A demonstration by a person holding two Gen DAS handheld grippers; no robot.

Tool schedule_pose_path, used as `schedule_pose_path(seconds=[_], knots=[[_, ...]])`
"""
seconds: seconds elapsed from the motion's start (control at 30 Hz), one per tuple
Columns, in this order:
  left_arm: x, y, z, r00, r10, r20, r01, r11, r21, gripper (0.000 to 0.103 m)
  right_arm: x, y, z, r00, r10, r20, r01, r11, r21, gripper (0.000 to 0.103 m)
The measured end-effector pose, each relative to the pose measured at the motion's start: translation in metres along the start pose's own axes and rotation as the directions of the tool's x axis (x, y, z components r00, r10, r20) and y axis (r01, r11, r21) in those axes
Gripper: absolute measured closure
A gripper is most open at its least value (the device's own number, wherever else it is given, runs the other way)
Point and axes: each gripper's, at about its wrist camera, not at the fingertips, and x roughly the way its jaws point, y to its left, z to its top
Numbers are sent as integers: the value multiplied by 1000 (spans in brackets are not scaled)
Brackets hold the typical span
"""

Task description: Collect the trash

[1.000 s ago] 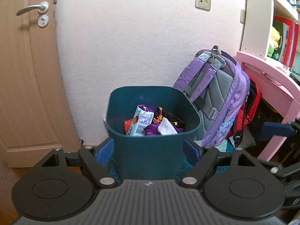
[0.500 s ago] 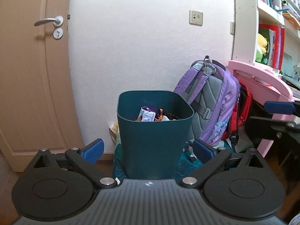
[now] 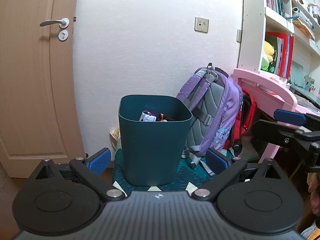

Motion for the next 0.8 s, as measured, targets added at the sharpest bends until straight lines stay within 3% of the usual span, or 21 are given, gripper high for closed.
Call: schedule_pose_path(seconds=[0.8], knots=[[-19,-3,1,998,-2,55,3,1000,-23,2,-4,1,-6,1000,-17,2,17,1000,19,0]])
